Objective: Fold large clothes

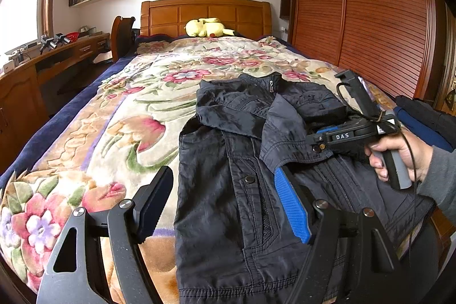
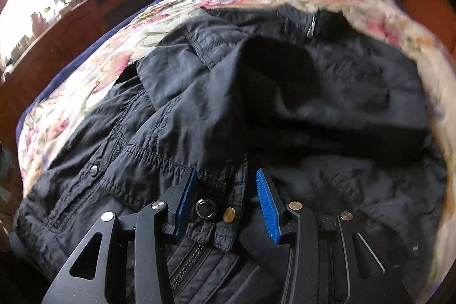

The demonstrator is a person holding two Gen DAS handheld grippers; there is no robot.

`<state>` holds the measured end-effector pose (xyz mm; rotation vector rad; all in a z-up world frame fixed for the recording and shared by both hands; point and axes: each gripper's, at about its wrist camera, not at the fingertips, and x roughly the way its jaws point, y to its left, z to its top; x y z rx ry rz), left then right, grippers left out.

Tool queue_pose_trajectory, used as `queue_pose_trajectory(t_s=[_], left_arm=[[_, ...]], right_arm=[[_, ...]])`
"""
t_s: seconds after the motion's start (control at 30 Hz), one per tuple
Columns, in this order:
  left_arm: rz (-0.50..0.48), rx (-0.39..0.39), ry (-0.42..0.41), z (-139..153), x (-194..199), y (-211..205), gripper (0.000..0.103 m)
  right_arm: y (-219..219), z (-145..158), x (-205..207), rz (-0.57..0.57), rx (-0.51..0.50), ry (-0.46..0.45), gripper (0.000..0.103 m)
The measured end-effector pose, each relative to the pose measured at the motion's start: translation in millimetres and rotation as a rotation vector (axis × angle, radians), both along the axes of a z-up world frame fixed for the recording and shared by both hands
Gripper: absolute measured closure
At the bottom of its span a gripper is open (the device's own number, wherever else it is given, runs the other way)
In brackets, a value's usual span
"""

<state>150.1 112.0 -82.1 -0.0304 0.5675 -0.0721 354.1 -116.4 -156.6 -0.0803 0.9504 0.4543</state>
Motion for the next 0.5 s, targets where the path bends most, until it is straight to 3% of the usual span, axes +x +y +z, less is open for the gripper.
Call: queue_pose_trajectory(t_s=[0.07,0.13,0.37,0.5], left_arm=[[0.001,0.001,0.002,0,0,1,0.028],[0.003,0.001,0.000,1,-1,1,0.028],[0.019,-0.005,-0.001,0,-5,10,0.028],[0.028,-0.006,0.004,-2,-6,15,0.028]], right_arm=[[6,-3,2,0.044,0.007,0.002,0.087],[15,4,5,0.077,-0.013,-0.028,0.095],[72,65,6,0.167,0.036,-0.168,0.095],[114,81,12,0.176,0.003,-0.185,0.095]])
